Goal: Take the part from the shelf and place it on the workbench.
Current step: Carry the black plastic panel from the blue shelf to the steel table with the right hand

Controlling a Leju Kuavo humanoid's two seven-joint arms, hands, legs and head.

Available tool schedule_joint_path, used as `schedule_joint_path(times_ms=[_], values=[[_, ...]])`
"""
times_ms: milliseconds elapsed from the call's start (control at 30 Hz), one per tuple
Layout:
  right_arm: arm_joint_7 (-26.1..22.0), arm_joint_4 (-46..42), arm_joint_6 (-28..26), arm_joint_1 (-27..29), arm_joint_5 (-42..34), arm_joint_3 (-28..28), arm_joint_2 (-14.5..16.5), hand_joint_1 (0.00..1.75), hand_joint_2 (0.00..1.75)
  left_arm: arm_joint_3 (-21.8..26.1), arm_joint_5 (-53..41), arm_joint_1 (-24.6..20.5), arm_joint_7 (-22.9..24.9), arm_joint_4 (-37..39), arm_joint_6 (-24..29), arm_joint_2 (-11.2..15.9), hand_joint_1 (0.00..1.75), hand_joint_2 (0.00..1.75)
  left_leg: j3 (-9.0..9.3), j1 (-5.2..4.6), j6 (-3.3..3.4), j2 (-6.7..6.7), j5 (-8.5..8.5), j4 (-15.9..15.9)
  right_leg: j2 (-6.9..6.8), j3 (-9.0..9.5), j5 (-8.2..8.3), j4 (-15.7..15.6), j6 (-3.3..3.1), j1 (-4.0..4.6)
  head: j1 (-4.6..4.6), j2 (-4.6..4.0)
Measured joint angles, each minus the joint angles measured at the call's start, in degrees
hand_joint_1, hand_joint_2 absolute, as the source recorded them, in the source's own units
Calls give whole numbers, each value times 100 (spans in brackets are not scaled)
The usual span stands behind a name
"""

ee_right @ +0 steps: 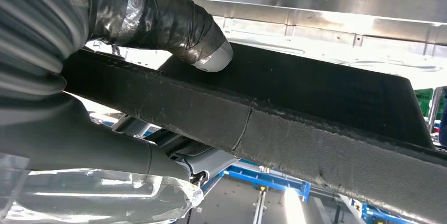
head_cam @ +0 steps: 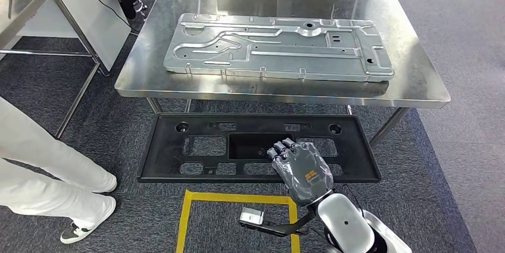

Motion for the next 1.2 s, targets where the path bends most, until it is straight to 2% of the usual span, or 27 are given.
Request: schedule_joint_path(times_ms=[500, 1200], values=[[-40, -6, 4, 7, -10, -10, -49, 175, 175, 29, 52, 4, 3, 0, 15, -2, 0, 175, 0, 0, 0, 0, -1, 0, 0, 0, -1, 0, 1, 0, 0, 0], [-159, 21, 95, -373, -207, -34, -86, 175, 175, 150, 129, 7, -21, 0, 10, -2, 0, 175, 0, 0, 1, -1, -2, 0, -1, 1, -3, 0, 1, 0, 0, 0]])
